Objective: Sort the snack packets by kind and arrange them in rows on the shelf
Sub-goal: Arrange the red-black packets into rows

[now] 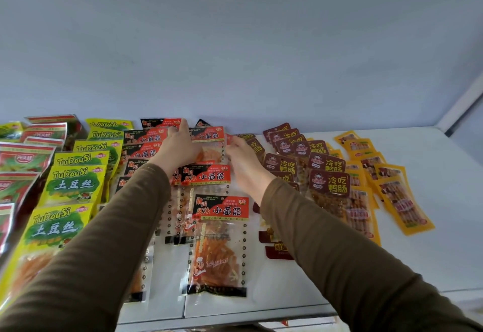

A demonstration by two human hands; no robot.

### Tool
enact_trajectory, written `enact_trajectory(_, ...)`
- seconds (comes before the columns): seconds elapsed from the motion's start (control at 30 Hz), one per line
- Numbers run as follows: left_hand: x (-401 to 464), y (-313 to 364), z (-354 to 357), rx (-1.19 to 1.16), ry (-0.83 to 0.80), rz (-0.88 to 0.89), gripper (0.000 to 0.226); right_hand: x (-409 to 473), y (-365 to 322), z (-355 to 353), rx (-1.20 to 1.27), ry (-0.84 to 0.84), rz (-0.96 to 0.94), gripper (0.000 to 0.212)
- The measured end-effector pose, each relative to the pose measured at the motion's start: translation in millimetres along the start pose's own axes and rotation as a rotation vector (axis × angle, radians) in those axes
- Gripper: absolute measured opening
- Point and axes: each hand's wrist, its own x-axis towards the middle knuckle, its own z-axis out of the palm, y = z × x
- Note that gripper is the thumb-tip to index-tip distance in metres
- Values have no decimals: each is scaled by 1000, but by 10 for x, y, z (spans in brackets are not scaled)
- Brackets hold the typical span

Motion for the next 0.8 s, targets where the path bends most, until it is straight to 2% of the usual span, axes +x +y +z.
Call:
enact_trajectory(0.3,23,13,19,-229,-88,-16,96,178,14,-60,-69,117,-53,46)
enact_trajectory(0.4,34,4,22,-403,-145,-66,79,208,-8,-65,-79,62,-104,45)
enact_trajectory(0.5,61,8,26,-669,-183,-130,54,230,-57,-50,-121,17,-209,58)
enact_trajectory(0.6,89,28,24,-833,-120,-186,45,260,-95,-41,-42,52,-246,68)
enact_trajectory(0.67,102,43,34,-858,-56,-202,46,297,-95,-34,-55,111,-217,73)
enact_trajectory(0.73,102,45,54,-864,-24,-206,50,321,-80,-6,-165,124,-153,65)
enact_trajectory(0.8,105,22,72,-883,-21,-199,57,330,-66,15,-240,92,-128,40)
